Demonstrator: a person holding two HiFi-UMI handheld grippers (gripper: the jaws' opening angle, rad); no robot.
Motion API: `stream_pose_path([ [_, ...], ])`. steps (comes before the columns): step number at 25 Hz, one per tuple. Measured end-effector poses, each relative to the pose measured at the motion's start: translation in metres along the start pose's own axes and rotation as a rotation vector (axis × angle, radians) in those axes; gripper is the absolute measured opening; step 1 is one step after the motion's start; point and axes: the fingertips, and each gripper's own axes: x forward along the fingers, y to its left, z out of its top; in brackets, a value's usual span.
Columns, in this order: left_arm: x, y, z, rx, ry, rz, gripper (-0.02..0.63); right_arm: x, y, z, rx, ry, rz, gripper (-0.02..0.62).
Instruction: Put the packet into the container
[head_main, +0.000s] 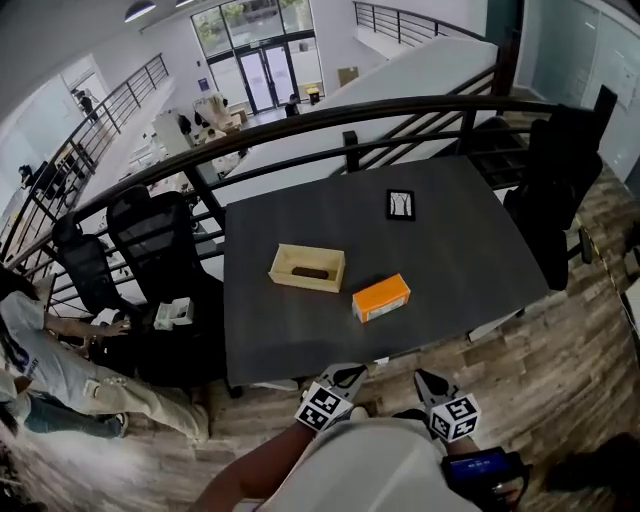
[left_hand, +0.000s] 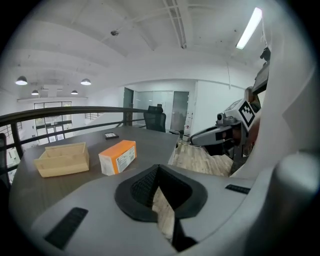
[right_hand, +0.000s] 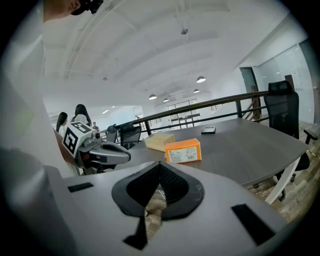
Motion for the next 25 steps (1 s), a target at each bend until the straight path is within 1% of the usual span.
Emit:
stream_pose_path([
  [4,-0.003,0.006,0.009,0.0,0.003,0.011,0.009,0.004,-0.001,0.01,-0.001,0.017,-0.003,0.008],
  [8,0.008,0.017,0.003,0.007,0.022,0.017,0.009,0.02,-0.013,0.003,0.009,0.033,0.003,0.008],
  [11,0.016,0.028,0.003,0.008,0.036,0.035,0.009,0.033,-0.023,0.004,0.009,0.042,0.018,0.008],
  [19,0.04,0.064,0.015,0.019,0.083,0.075,0.011,0.072,-0.045,0.027,-0.003,0.049,0.07,0.008],
  [25,0.061,0.076,0.028,0.033,0.12,0.09,0.011,0.084,-0.066,0.033,0.011,0.074,0.094,0.008],
])
